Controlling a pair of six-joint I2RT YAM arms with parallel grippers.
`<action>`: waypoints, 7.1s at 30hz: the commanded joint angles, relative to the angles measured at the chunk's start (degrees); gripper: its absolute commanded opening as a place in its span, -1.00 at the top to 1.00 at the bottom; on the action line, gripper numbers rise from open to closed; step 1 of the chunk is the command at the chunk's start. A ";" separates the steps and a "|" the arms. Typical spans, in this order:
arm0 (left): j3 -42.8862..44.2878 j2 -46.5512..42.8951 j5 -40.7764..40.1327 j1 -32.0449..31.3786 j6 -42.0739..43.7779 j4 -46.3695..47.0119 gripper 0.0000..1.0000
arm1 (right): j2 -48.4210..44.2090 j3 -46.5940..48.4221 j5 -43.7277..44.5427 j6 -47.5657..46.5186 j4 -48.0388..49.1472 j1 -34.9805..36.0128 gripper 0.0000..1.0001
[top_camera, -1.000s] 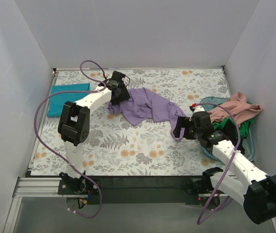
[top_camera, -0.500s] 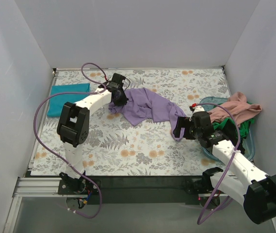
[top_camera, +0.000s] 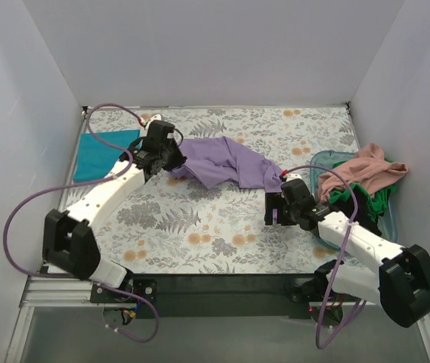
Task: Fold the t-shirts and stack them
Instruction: Flatten the tshirt out
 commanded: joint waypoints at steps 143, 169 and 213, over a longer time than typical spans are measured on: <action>-25.46 -25.76 2.30 12.07 -7.47 -1.99 -0.96 | -3.76 4.49 -4.98 0.86 2.56 -4.27 -0.97; -36.37 -25.16 -0.86 11.89 -23.66 -13.86 -0.96 | 4.93 -5.80 1.26 8.15 11.61 7.13 -0.97; -39.18 -28.15 1.94 11.81 -25.16 -19.14 -0.96 | -17.75 -10.03 29.12 34.80 -13.36 5.32 -0.18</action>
